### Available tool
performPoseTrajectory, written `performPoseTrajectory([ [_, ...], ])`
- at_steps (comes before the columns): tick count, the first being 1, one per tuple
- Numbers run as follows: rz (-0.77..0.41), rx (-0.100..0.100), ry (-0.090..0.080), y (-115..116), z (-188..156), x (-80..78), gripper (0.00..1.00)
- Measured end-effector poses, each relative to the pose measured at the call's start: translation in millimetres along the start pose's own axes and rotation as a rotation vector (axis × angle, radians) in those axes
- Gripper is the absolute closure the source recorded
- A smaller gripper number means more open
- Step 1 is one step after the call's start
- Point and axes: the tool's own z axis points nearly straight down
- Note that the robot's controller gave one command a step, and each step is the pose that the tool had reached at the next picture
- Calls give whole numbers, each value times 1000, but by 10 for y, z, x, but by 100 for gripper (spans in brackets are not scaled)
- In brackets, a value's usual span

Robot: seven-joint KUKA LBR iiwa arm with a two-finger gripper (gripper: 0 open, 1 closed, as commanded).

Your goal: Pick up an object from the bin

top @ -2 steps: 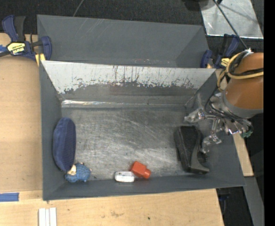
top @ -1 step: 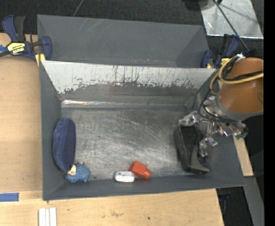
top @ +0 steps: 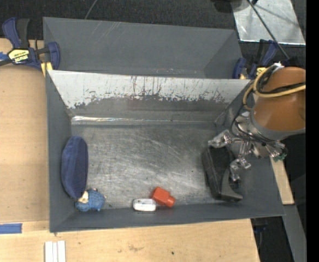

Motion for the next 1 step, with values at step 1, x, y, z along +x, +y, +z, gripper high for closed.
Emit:
performPoseTrajectory([
  [1,-324,11,-10,482,-31,-165,100],
])
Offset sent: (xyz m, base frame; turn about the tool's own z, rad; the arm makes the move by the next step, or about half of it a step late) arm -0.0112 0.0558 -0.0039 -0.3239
